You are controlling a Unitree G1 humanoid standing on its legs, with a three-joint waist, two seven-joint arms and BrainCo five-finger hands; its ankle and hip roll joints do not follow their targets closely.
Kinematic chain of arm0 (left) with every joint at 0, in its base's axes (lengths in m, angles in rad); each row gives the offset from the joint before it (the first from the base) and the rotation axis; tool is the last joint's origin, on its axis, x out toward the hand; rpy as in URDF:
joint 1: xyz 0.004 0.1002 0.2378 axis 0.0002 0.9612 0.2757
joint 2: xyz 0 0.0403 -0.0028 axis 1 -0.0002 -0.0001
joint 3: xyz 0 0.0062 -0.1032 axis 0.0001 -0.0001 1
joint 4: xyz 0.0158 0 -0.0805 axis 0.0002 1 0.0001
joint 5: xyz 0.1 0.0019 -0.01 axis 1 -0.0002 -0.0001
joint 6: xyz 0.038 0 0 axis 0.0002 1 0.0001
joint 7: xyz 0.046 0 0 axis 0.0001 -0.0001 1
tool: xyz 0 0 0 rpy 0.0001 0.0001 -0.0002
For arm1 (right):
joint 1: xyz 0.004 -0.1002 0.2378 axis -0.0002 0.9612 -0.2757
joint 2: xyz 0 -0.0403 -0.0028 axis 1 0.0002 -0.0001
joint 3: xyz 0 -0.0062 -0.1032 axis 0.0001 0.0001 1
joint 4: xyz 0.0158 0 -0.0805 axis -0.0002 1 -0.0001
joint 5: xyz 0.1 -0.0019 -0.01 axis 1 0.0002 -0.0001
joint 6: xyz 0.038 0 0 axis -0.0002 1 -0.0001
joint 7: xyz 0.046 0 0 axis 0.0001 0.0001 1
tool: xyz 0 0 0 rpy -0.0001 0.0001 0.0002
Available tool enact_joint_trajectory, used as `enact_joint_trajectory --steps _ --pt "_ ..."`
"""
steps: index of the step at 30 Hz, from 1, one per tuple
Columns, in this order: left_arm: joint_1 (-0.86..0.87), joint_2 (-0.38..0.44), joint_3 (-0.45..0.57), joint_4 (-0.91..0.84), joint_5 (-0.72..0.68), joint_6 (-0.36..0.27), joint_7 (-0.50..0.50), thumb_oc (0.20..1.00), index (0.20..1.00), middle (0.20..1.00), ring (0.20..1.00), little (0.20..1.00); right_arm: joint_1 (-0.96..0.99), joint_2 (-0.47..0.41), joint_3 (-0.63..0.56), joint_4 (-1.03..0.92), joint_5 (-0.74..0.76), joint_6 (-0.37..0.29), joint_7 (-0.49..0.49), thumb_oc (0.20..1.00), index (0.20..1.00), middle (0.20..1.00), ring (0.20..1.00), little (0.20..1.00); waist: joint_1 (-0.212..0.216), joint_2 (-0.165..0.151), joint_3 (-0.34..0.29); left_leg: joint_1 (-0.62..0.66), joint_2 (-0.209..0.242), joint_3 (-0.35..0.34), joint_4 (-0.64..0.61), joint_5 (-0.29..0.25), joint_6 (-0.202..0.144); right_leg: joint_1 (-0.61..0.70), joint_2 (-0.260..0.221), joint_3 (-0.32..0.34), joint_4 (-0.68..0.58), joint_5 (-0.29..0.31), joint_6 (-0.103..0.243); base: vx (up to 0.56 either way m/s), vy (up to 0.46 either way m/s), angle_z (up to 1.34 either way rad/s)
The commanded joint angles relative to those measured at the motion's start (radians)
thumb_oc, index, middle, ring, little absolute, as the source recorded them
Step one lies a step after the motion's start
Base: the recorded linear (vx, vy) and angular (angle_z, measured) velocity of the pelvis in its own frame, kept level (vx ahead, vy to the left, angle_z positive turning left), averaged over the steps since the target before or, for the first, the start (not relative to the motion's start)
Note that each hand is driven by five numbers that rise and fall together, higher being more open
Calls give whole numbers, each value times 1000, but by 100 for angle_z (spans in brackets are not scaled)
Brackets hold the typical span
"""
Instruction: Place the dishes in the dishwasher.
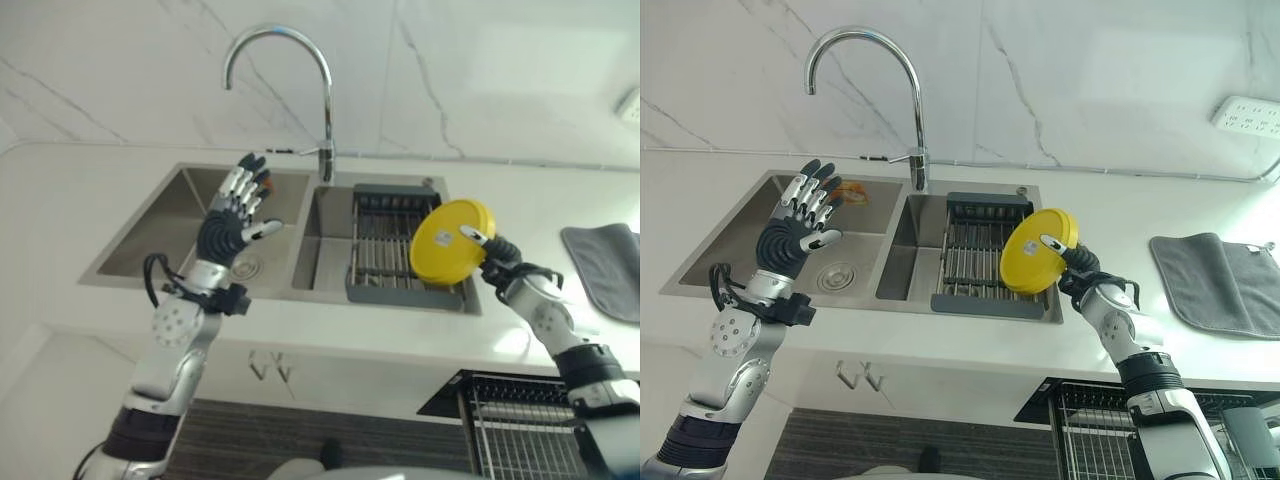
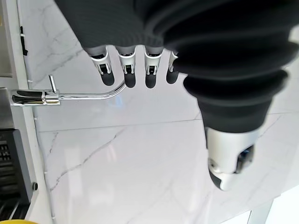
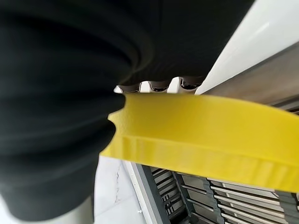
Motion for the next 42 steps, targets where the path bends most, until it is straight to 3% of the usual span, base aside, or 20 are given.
enact_joint_trajectory --steps 1,29,30,31,32,33,34,42 --pt "-41 38 -44 16 -28 -35 12 1000 1000 1000 1000 1000 -98 -19 10 41 24 -33 21 1000 1000 1000 1000 1000 39 -13 -55 121 47 27 9 -109 -44 -73 -21 42 -1 114 28 0 0 0" --pt "-26 62 -41 6 -29 -12 20 1000 1000 1000 1000 1000 -137 -13 25 159 27 -49 -12 1000 1000 1000 1000 1000 69 -2 -47 123 37 3 9 -105 -44 -59 -28 14 -1 112 27 14 -3 2" --pt "-27 64 -43 7 -30 -10 22 1000 1000 1000 1000 1000 -144 -11 26 169 24 -49 -19 915 915 915 915 915 72 -1 -47 123 37 1 9 -104 -44 -58 -28 12 -1 113 27 12 -1 9" --pt "-28 65 -44 7 -31 -10 23 1000 1000 1000 1000 1000 -148 -11 28 175 23 -45 -22 749 749 749 749 749 74 -1 -46 123 36 0 9 -104 -44 -58 -28 11 -1 112 27 11 1 5" --pt "-29 64 -49 7 -29 -10 26 1000 1000 1000 1000 1000 -161 -12 36 200 15 -45 -24 382 382 382 382 382 79 0 -46 123 36 -2 9 -104 -44 -57 -29 7 -1 112 27 0 0 0" --pt "-29 63 -50 6 -29 -9 26 1000 1000 1000 1000 1000 -164 -12 39 207 15 -47 -25 266 266 266 266 266 81 0 -46 123 36 -3 9 -104 -45 -57 -30 5 -1 112 27 0 0 0" --pt "-31 65 -52 5 -32 -6 29 1000 1000 1000 1000 1000 -174 -10 45 221 4 -54 -26 200 200 200 200 200 85 1 -47 122 37 -6 9 -103 -45 -56 -31 2 -1 112 27 0 0 0" --pt "-33 62 -73 17 -32 -11 44 1000 1000 1000 1000 1000 -215 -6 65 286 18 -52 -70 200 200 200 200 200 95 4 -48 120 36 -13 9 -99 -46 -56 -32 -4 -1 112 26 -20 18 9"
